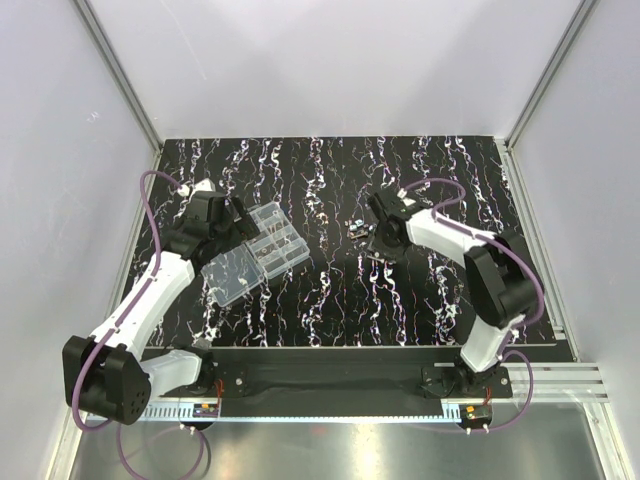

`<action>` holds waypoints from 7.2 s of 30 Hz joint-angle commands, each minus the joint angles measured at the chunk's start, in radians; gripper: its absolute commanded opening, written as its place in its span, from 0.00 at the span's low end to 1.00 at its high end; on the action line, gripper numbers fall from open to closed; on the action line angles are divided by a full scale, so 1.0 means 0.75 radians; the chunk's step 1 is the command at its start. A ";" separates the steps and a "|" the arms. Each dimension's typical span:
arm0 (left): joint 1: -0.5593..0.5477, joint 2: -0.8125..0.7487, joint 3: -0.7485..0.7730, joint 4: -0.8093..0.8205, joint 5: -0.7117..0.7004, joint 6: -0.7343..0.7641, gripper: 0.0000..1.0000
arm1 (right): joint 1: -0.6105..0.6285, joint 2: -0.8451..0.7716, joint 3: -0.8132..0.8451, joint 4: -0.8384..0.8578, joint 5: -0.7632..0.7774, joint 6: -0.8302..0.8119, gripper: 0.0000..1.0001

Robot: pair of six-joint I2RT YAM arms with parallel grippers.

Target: Sort the screws and nuts into containers

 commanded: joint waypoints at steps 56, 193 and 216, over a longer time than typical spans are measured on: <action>-0.004 0.018 -0.004 0.069 0.055 0.036 0.99 | 0.007 -0.024 -0.119 0.223 -0.384 -1.258 0.58; 0.013 -0.045 -0.006 0.057 0.012 0.032 0.99 | -0.061 0.125 0.026 0.049 0.231 -0.089 0.00; 0.029 -0.217 -0.027 -0.058 -0.278 -0.109 0.99 | 0.430 0.722 1.235 0.419 -0.615 -0.569 0.00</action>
